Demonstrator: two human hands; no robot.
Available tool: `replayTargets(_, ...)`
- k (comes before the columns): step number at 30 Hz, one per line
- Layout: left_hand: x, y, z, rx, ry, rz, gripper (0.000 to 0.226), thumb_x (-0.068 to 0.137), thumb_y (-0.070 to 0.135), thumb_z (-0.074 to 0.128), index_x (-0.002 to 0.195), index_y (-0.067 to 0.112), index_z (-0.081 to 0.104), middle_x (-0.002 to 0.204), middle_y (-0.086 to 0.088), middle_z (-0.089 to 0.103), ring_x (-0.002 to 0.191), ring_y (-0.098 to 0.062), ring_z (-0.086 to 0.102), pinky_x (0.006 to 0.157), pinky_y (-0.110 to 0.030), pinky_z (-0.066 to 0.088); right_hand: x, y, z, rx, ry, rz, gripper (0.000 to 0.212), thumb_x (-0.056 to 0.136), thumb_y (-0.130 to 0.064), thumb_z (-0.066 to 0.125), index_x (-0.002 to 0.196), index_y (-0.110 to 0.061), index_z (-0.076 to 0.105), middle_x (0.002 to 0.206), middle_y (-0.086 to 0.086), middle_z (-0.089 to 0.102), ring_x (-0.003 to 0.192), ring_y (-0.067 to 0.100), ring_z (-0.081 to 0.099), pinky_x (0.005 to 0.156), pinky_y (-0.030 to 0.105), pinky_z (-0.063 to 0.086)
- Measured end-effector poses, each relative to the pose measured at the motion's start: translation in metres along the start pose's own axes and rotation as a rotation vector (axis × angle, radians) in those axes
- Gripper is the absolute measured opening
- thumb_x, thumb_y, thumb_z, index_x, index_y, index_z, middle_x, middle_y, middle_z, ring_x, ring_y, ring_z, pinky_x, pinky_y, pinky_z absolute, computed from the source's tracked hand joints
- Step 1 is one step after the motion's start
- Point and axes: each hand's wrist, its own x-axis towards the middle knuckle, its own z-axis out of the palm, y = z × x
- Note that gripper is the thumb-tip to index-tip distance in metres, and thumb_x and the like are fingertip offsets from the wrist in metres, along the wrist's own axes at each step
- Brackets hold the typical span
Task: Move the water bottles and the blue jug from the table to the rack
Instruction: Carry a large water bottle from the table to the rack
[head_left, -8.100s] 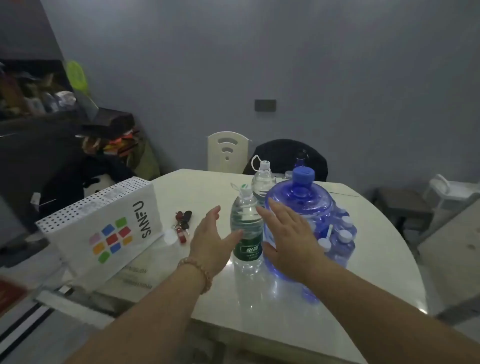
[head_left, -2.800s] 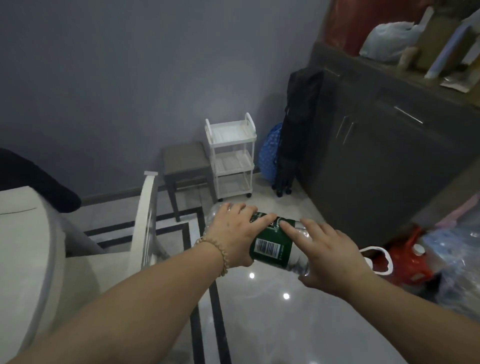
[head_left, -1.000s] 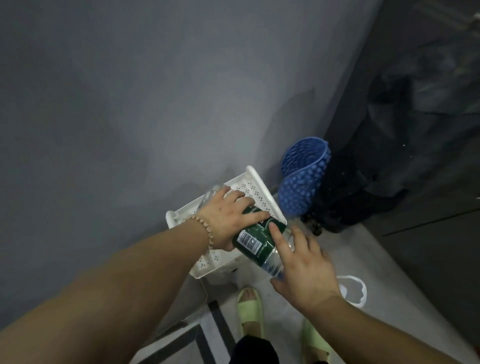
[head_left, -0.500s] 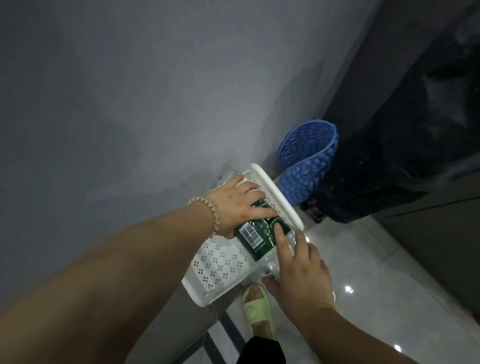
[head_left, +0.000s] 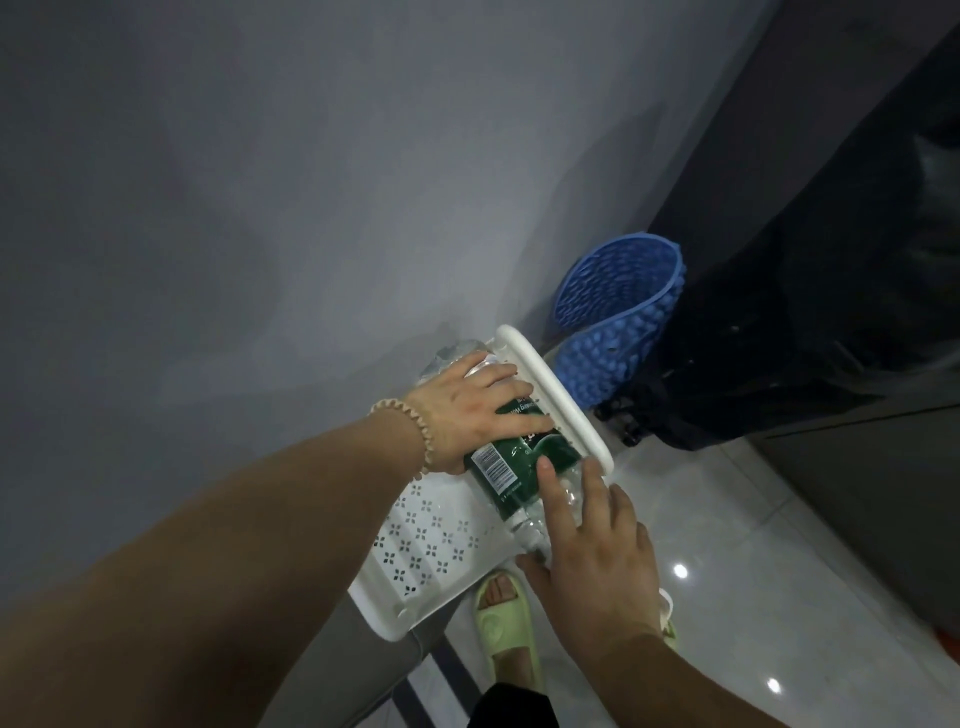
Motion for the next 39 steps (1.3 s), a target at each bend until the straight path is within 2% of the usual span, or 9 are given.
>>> replayTargets(4,-0.006,0.007,0.001,-0.052,-0.020,-0.083,0.115,0.066,0.033,0.082,0.145,0.041,-0.001,0.156,-0.006,0.010,0.143,-0.030,0.005,0.115,-0.054,0.004,-0.005,0.003,0.009,-0.028,0.062,-0.087,0.120,0.061,-0.051,0.079,0.150,-0.025,0.003,0.142,0.026,0.039,0.118,0.051,0.047,0.082,0.057,0.049)
replayTargets(9,-0.012,0.026,-0.001,-0.136,-0.025,-0.324,0.114,0.079,0.019,0.071,0.139,0.047,-0.022,0.158,-0.005,-0.010,0.143,-0.031,-0.008,0.112,-0.058,-0.005,-0.004,0.004,0.008,-0.044,0.041,-0.116,0.109,0.056,-0.045,0.083,0.146,-0.021,0.026,0.142,0.028,0.037,0.120,0.053,0.044,0.085,0.061,0.047)
replayTargets(12,-0.016,0.048,-0.001,-0.253,0.049,-0.559,0.119,0.080,0.018,0.071,0.136,0.047,-0.030,0.156,-0.002,-0.019,0.142,-0.031,-0.014,0.113,-0.057,-0.006,-0.005,0.007,0.007,-0.051,0.021,-0.129,0.113,0.055,-0.046,0.084,0.146,-0.021,0.023,0.145,0.027,0.034,0.126,0.052,0.038,0.089,0.063,0.044)
replayTargets(15,-0.024,0.082,0.001,-0.443,0.142,-0.821,0.121,0.077,0.002,0.064,0.134,0.045,-0.033,0.156,-0.001,-0.020,0.142,-0.027,-0.017,0.113,-0.049,-0.008,-0.007,0.009,0.006,-0.055,0.017,-0.150,0.116,0.054,-0.046,0.084,0.147,-0.020,0.019,0.146,0.026,0.032,0.131,0.050,0.032,0.094,0.064,0.039)
replayTargets(21,-0.020,0.123,-0.008,-0.535,0.057,-0.902,0.112,0.079,-0.006,0.053,0.133,0.041,-0.034,0.151,-0.001,-0.032,0.142,-0.022,-0.018,0.116,-0.049,0.001,-0.003,0.021,0.001,-0.068,-0.002,-0.262,0.115,0.050,-0.051,0.085,0.145,-0.018,0.029,0.145,0.024,0.035,0.130,0.045,0.036,0.094,0.064,0.036)
replayTargets(26,-0.015,0.134,-0.039,-0.447,-0.087,-1.010,0.104,0.085,0.008,0.055,0.139,0.033,-0.030,0.153,-0.007,-0.027,0.143,-0.026,-0.014,0.116,-0.052,0.002,-0.003,0.042,-0.013,-0.086,0.005,-0.459,0.107,0.058,-0.053,0.080,0.145,-0.015,0.030,0.147,0.023,0.034,0.132,0.042,0.035,0.100,0.062,0.031)
replayTargets(28,-0.016,0.152,-0.060,-0.438,-0.081,-1.097,0.103,0.084,0.009,0.055,0.142,0.030,-0.027,0.154,-0.007,-0.025,0.143,-0.026,-0.013,0.115,-0.051,0.001,-0.006,0.054,-0.033,-0.092,0.026,-0.534,0.100,0.064,-0.053,0.075,0.145,-0.016,0.030,0.149,0.021,0.029,0.136,0.040,0.029,0.104,0.060,0.025)
replayTargets(32,-0.020,0.203,-0.109,-0.439,0.002,-1.243,0.095,0.087,0.015,0.051,0.144,0.028,-0.023,0.155,-0.006,-0.024,0.143,-0.024,-0.016,0.116,-0.049,-0.004,-0.015,0.077,-0.076,-0.136,0.049,-0.676,0.095,0.076,-0.049,0.066,0.150,-0.019,0.013,0.156,0.018,0.007,0.143,0.037,0.007,0.111,0.060,0.014)
replayTargets(39,-0.085,0.294,-0.179,-0.327,0.152,-1.507,0.082,0.093,0.030,0.042,0.145,0.025,-0.021,0.156,-0.004,-0.021,0.142,-0.022,-0.018,0.111,-0.046,-0.013,-0.067,0.062,-0.141,-0.091,0.186,-0.908,0.100,0.066,-0.041,0.077,0.147,-0.016,0.024,0.151,0.021,0.026,0.139,0.038,0.024,0.108,0.058,0.019)
